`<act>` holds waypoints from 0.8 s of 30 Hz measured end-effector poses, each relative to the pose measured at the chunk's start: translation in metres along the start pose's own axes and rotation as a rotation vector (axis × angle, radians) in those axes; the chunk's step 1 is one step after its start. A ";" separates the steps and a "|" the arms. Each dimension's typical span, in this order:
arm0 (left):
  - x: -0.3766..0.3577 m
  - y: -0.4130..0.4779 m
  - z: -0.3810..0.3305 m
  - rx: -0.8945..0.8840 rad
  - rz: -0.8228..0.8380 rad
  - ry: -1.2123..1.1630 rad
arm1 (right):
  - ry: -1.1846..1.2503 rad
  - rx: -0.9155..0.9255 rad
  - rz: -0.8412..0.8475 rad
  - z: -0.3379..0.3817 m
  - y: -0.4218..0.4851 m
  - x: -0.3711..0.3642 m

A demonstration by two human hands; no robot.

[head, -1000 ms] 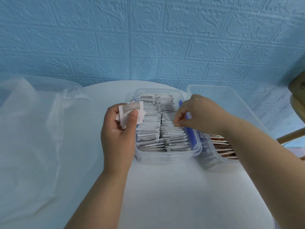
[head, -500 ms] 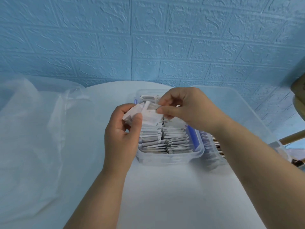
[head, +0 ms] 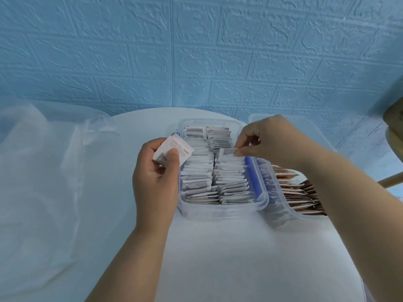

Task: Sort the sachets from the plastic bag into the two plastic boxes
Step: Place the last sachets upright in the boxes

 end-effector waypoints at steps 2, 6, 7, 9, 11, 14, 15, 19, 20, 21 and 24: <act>0.000 0.000 -0.001 -0.003 0.001 0.004 | -0.027 0.011 0.040 0.000 0.002 -0.010; 0.000 0.000 0.000 0.000 0.006 0.008 | -0.069 0.041 0.095 0.000 0.003 -0.018; 0.000 0.000 0.000 0.000 0.006 0.011 | -0.074 0.051 0.096 0.000 0.004 -0.017; 0.000 0.000 0.000 0.004 0.005 0.017 | -0.076 0.063 0.084 0.001 0.005 -0.015; 0.000 0.000 0.001 0.011 0.001 0.016 | -0.116 0.074 0.086 0.000 0.006 -0.016; 0.000 0.001 0.002 0.017 0.003 0.019 | -0.175 0.075 0.101 -0.006 0.006 -0.020; 0.000 0.000 0.002 0.013 0.005 0.022 | -0.176 0.069 0.096 -0.008 0.006 -0.020; 0.001 -0.001 0.001 0.007 0.002 0.036 | -0.137 0.062 0.077 -0.007 0.008 -0.024; 0.001 -0.001 0.000 0.007 0.000 0.038 | -0.127 0.060 0.083 -0.007 0.009 -0.025; 0.001 -0.001 0.000 0.008 -0.002 0.040 | -0.122 0.057 0.091 -0.006 0.009 -0.027; 0.000 -0.003 0.000 0.046 -0.007 0.037 | -0.115 0.041 0.118 -0.009 0.009 -0.028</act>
Point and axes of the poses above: each hand's wrist, its own y-axis towards the middle knuckle, its own x-axis out of the back of the hand, z = x × y, the point moved 9 cm from there along y, towards the middle knuckle, and after that the axes turned 3 degrees about x, right-handed, at the moved point
